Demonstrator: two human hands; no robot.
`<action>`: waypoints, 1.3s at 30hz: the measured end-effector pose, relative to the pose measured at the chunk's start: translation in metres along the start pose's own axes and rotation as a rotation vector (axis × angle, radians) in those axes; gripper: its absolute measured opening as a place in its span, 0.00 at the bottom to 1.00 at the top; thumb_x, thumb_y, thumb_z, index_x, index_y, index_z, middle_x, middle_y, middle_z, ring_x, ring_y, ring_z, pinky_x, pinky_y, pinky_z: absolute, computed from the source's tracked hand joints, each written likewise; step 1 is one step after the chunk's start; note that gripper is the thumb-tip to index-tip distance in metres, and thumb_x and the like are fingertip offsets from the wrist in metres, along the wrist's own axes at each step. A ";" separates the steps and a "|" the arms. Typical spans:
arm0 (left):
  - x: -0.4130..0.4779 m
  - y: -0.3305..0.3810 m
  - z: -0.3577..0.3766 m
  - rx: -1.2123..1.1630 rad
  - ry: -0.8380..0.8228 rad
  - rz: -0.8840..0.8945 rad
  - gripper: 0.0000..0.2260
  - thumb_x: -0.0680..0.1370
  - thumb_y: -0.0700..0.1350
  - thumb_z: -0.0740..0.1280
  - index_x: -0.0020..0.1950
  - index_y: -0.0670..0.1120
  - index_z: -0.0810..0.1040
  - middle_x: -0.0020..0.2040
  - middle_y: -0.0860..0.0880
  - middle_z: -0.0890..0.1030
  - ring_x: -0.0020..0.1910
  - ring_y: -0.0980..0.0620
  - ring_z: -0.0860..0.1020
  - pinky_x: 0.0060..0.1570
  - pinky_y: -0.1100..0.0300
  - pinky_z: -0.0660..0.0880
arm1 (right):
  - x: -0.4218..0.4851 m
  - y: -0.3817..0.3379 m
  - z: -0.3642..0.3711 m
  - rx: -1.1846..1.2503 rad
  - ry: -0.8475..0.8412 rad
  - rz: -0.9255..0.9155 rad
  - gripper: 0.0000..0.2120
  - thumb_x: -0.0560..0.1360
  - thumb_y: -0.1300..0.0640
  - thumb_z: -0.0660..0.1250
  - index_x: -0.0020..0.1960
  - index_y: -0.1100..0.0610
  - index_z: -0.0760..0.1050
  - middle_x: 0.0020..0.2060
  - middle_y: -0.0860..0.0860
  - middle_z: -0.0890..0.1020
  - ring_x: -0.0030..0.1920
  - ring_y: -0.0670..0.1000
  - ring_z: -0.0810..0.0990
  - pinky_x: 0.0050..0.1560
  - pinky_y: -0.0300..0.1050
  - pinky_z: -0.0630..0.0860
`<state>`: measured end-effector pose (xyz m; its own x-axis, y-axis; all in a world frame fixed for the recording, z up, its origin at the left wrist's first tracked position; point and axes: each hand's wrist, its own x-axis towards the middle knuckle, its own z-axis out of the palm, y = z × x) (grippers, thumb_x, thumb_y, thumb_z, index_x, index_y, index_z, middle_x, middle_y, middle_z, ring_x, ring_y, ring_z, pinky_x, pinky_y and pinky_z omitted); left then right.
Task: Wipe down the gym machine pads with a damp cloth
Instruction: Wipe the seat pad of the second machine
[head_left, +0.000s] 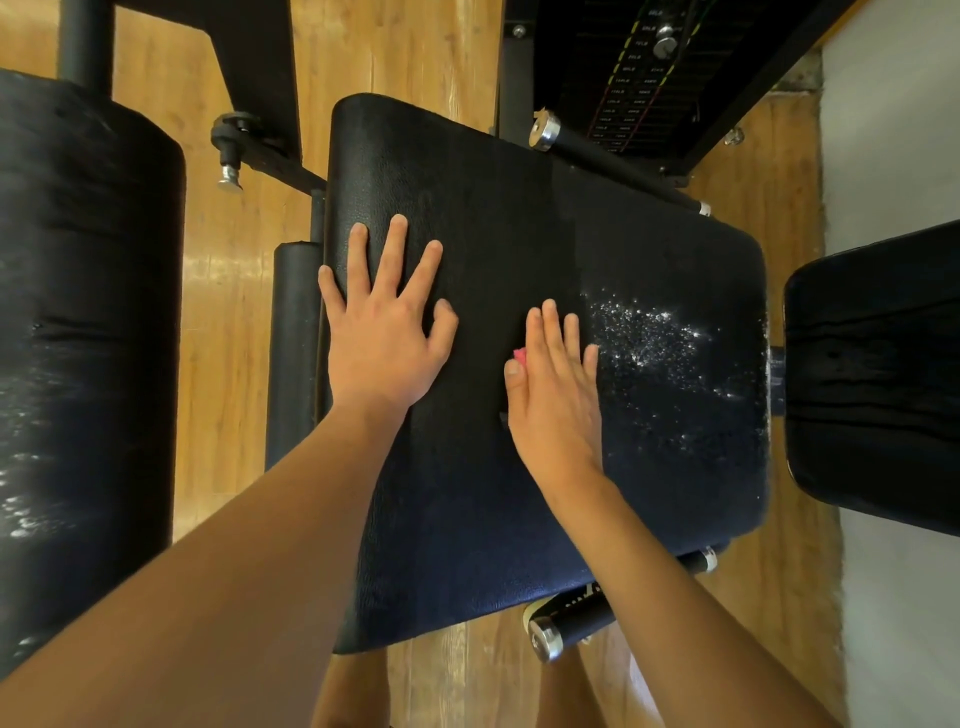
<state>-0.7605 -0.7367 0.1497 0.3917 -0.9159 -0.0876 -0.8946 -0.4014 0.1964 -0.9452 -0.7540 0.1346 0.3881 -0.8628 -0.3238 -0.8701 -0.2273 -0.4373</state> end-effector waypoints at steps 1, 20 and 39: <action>0.000 0.000 0.000 0.003 0.000 0.000 0.26 0.83 0.58 0.51 0.82 0.56 0.61 0.84 0.49 0.53 0.83 0.42 0.45 0.78 0.32 0.48 | 0.006 0.000 -0.002 -0.014 0.008 0.003 0.27 0.87 0.49 0.46 0.84 0.52 0.46 0.83 0.49 0.44 0.81 0.49 0.36 0.82 0.55 0.39; -0.002 -0.002 0.005 0.003 0.024 0.010 0.25 0.84 0.57 0.52 0.82 0.56 0.61 0.84 0.49 0.54 0.83 0.41 0.47 0.78 0.32 0.48 | -0.032 0.008 0.015 0.010 0.032 0.034 0.28 0.85 0.44 0.45 0.84 0.50 0.50 0.83 0.50 0.45 0.83 0.53 0.40 0.81 0.57 0.39; -0.002 -0.003 0.002 -0.004 0.000 0.010 0.25 0.84 0.57 0.52 0.82 0.56 0.60 0.84 0.49 0.53 0.83 0.41 0.45 0.78 0.32 0.48 | -0.075 0.007 0.031 -0.015 0.002 0.044 0.27 0.86 0.45 0.42 0.81 0.52 0.40 0.82 0.48 0.41 0.82 0.52 0.36 0.79 0.47 0.33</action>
<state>-0.7593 -0.7332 0.1472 0.3829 -0.9198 -0.0859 -0.8975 -0.3925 0.2012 -0.9716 -0.6771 0.1300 0.3488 -0.8730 -0.3409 -0.8908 -0.1957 -0.4102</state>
